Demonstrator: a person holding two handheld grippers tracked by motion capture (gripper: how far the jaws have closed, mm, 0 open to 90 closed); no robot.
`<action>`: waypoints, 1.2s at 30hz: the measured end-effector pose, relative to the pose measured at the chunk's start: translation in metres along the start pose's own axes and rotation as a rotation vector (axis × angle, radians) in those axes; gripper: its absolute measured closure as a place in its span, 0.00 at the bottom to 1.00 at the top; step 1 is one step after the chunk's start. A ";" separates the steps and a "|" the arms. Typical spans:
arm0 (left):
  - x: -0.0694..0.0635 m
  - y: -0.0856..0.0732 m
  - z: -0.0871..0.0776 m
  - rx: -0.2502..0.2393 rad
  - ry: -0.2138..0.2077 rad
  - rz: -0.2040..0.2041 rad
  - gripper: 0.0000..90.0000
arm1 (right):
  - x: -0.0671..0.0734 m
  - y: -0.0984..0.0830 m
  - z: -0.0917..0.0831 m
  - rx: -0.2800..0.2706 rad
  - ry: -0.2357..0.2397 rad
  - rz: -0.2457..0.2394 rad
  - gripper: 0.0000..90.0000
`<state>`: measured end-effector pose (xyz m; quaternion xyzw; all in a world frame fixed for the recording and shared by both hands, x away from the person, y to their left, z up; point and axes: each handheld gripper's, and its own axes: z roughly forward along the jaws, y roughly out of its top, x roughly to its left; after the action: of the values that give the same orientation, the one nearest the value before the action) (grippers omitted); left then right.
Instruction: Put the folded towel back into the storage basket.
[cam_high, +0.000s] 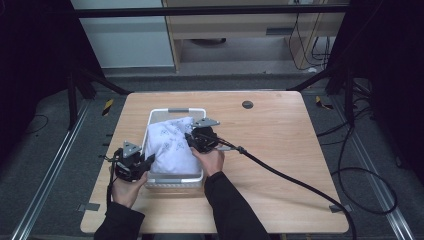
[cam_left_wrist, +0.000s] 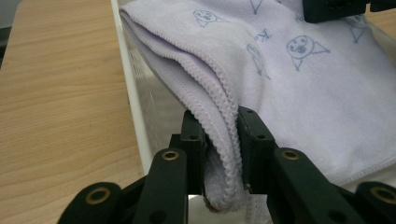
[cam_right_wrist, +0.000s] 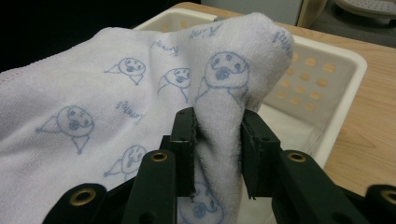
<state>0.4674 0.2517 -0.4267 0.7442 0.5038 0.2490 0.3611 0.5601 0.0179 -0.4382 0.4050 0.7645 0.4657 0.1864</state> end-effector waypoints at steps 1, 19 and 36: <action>0.000 0.000 0.001 0.002 0.001 0.002 0.81 | 0.000 -0.001 0.001 0.004 -0.002 -0.002 0.76; 0.000 0.002 0.000 -0.010 0.025 -0.011 0.54 | -0.001 0.002 -0.007 -0.030 -0.053 -0.075 0.70; 0.003 0.006 -0.027 -0.115 -0.065 -0.008 0.50 | -0.039 0.004 -0.055 -0.068 -0.035 -0.006 0.43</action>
<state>0.4522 0.2603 -0.4057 0.7281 0.4794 0.2518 0.4203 0.5486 -0.0429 -0.4109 0.4041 0.7460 0.4839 0.2148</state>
